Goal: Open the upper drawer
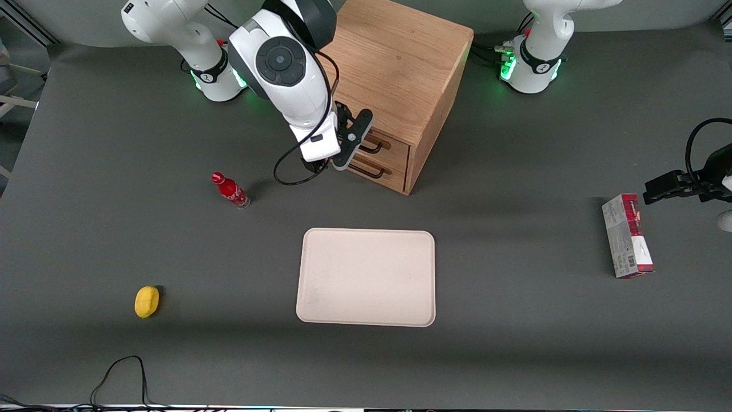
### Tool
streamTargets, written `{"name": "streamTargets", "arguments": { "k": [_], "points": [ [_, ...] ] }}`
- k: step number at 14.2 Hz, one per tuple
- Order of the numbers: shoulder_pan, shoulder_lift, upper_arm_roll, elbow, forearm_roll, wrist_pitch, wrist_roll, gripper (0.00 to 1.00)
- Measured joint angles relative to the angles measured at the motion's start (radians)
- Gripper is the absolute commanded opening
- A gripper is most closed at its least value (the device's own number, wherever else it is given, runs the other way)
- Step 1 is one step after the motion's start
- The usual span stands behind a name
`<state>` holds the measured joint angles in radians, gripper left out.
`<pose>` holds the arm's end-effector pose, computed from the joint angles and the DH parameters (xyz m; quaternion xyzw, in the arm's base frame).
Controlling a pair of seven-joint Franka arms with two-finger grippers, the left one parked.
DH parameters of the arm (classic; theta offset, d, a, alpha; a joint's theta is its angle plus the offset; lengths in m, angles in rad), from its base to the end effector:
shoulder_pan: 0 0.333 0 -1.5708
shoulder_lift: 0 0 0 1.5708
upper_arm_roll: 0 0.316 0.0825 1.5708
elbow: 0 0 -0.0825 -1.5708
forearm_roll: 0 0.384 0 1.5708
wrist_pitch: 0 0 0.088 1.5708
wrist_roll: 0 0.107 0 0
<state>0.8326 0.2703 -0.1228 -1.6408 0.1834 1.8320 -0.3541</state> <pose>0.4660 0.4287 0.4534 -0.8716 -0.4834 0.0501 0.0633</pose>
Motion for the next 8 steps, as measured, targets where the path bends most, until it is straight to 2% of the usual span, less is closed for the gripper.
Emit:
{"name": "streamTargets", "arguments": {
  "k": [8],
  "points": [
    [0.013,0.001,0.001,-0.069,0.000,0.073,-0.003,1.00]
  ]
}}
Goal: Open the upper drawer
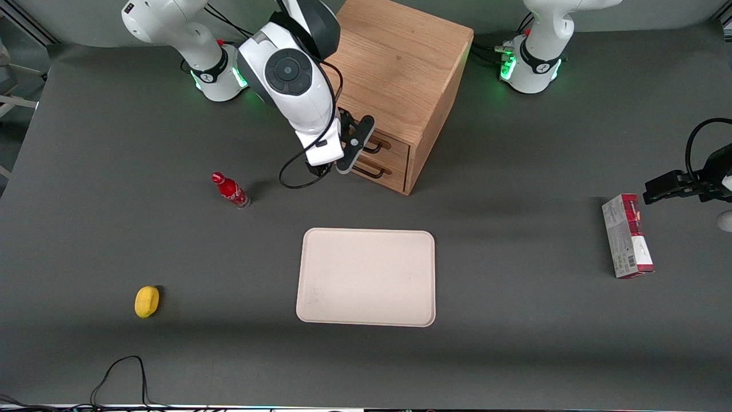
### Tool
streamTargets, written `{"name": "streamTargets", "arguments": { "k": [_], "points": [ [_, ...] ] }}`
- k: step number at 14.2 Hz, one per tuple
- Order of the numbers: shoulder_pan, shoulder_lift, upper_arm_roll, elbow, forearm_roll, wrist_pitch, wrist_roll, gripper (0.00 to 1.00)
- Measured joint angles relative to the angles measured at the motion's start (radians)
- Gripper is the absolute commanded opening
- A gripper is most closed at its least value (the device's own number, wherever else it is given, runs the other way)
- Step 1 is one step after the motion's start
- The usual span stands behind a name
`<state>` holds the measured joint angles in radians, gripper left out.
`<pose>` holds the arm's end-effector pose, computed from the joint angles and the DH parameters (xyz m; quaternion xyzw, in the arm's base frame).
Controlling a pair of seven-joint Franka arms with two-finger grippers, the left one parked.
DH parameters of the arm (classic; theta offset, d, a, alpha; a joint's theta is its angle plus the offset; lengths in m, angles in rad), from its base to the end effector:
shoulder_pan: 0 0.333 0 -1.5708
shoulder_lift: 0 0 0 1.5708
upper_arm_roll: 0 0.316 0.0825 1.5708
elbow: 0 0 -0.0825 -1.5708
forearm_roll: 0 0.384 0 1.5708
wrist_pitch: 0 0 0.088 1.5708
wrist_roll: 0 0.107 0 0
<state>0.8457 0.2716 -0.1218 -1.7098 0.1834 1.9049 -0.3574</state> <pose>0.4587 0.4309 0.4261 -0.8706 -0.4857 0.0487 0.0612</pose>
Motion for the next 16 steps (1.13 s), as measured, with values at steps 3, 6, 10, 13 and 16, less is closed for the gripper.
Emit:
{"name": "streamTargets", "arguments": {
  "k": [3,6,10,13,16],
  "points": [
    [0.000,0.006,0.000,-0.005,0.000,0.006,-0.002,1.00],
    [0.002,0.022,0.001,-0.006,0.000,0.019,-0.003,1.00],
    [0.000,0.027,0.001,-0.006,0.000,0.022,-0.003,1.00],
    [-0.012,0.028,-0.005,-0.004,-0.018,0.035,-0.003,1.00],
    [-0.049,0.034,-0.007,0.002,-0.026,0.041,-0.007,1.00]
  ]
}}
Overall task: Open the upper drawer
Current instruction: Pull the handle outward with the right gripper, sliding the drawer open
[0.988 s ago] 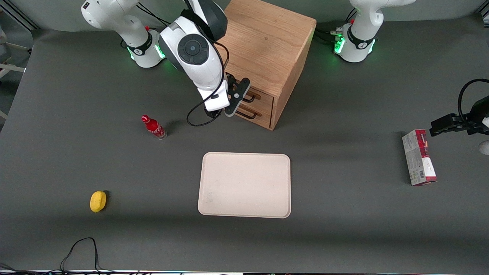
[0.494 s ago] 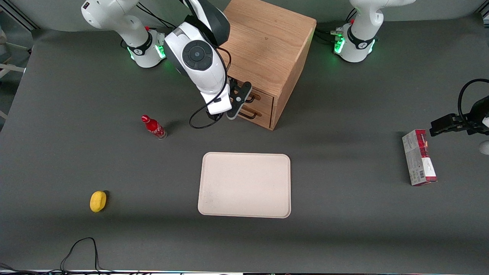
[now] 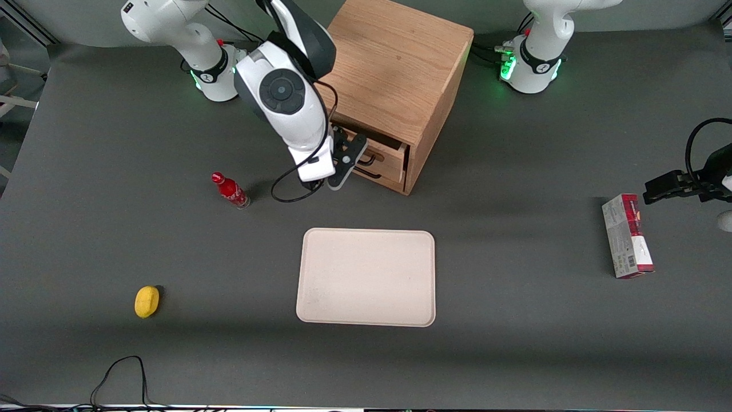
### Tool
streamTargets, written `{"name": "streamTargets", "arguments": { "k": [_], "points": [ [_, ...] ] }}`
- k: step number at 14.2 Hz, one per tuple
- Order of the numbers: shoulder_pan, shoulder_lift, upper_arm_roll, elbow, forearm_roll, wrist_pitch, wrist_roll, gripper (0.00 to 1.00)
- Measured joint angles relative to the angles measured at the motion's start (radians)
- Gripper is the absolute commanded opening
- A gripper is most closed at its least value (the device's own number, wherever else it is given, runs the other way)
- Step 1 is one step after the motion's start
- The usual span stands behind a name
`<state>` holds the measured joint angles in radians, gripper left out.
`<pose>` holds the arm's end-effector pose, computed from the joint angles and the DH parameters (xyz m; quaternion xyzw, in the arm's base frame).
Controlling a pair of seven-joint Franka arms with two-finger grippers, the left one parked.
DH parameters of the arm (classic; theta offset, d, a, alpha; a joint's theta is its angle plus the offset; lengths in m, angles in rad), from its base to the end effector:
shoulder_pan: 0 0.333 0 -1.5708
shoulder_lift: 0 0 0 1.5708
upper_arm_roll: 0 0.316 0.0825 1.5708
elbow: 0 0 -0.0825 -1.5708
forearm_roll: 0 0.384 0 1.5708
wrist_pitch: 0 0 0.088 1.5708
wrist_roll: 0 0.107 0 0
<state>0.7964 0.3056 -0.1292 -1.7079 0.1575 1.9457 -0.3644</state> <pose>0.4895 0.4076 0.4087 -0.8821 -0.4670 0.0397 0.0474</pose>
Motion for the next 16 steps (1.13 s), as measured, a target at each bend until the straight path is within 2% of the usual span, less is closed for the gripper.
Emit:
{"name": "streamTargets", "arguments": {
  "k": [4,8,16],
  "points": [
    [-0.036,0.025,-0.003,0.034,-0.006,0.000,-0.018,1.00],
    [-0.053,0.059,-0.004,0.080,-0.056,0.001,-0.022,1.00],
    [-0.137,0.129,-0.007,0.173,-0.060,0.001,-0.110,1.00]
  ]
}}
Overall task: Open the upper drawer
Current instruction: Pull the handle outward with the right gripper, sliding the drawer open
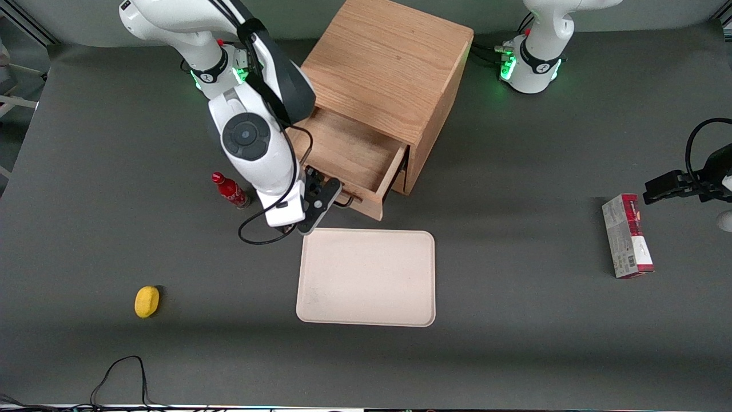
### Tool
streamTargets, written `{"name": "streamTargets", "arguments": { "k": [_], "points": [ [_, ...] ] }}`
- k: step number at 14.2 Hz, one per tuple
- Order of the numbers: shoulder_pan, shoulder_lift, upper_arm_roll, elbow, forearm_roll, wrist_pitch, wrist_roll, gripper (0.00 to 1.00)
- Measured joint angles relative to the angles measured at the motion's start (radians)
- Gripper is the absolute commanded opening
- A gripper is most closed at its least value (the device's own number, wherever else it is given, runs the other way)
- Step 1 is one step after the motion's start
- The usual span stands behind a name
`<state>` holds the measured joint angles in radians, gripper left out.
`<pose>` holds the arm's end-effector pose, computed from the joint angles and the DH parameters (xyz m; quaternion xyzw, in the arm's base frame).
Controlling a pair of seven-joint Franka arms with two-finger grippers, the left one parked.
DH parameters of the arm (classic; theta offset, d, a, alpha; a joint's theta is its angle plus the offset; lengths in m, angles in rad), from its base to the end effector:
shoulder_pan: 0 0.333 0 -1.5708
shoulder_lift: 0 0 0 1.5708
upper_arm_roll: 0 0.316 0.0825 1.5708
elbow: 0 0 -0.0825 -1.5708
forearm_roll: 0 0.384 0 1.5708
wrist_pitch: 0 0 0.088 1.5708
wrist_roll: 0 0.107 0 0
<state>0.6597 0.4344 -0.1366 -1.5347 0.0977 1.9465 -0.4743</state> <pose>0.5786 0.3559 0.4053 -0.8839 -0.4673 0.0095 0.0163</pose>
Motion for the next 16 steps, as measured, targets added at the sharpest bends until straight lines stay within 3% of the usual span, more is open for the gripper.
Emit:
{"name": "streamTargets", "arguments": {
  "k": [16],
  "points": [
    [-0.110,0.125,-0.001,0.176,0.000,-0.036,-0.056,1.00]
  ]
}}
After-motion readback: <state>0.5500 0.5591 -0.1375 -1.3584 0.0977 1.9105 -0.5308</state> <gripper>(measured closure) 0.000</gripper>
